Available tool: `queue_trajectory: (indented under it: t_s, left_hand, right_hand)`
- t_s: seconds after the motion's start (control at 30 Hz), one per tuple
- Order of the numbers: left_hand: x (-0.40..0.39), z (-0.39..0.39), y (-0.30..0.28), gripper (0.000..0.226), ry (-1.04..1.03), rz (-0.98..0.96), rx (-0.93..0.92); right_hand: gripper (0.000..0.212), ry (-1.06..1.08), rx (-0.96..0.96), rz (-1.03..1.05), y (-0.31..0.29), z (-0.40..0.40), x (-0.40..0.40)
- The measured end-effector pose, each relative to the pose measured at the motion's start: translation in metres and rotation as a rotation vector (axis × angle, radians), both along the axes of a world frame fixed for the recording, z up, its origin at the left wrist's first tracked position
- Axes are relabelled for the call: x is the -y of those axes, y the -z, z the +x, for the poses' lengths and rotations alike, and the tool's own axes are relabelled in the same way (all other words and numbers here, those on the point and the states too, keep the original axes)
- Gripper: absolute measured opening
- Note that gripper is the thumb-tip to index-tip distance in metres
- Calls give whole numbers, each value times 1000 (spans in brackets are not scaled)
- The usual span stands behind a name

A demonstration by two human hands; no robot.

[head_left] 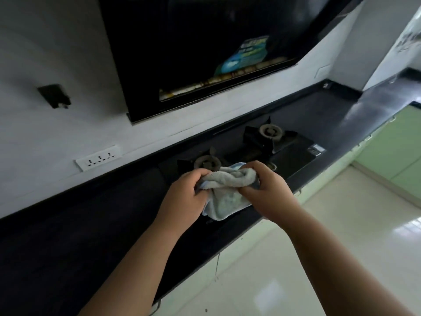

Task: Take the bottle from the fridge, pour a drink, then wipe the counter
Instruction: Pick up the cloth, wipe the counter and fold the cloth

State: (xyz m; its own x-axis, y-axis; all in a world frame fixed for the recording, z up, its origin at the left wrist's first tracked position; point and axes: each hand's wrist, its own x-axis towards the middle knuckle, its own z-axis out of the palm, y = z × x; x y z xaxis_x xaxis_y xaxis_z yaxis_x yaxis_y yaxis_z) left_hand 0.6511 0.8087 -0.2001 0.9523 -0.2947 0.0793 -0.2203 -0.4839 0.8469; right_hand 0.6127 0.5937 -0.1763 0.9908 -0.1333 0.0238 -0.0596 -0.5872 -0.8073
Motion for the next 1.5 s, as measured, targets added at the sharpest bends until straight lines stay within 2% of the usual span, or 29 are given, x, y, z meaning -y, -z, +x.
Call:
queue_trajectory:
  t_s: [0.37, 0.67, 1.03, 1.23, 1.5]
  left_hand:
    - [214, -7, -7, 28, 252, -29, -18]
    - [351, 9, -4, 28, 473, 38, -71]
    - [513, 33, 1, 27, 833, 50, -10]
    - [615, 23, -1, 26, 946, 95, 19]
    - [780, -6, -3, 29, 945, 53, 42]
  right_hand:
    - [30, 355, 62, 91, 9, -63, 193]
    - [26, 609, 47, 118, 27, -92, 296]
    - [28, 941, 70, 148, 38, -121, 403]
    - [25, 1045, 80, 150, 39, -142, 481]
    - [27, 1032, 98, 127, 33, -166, 652]
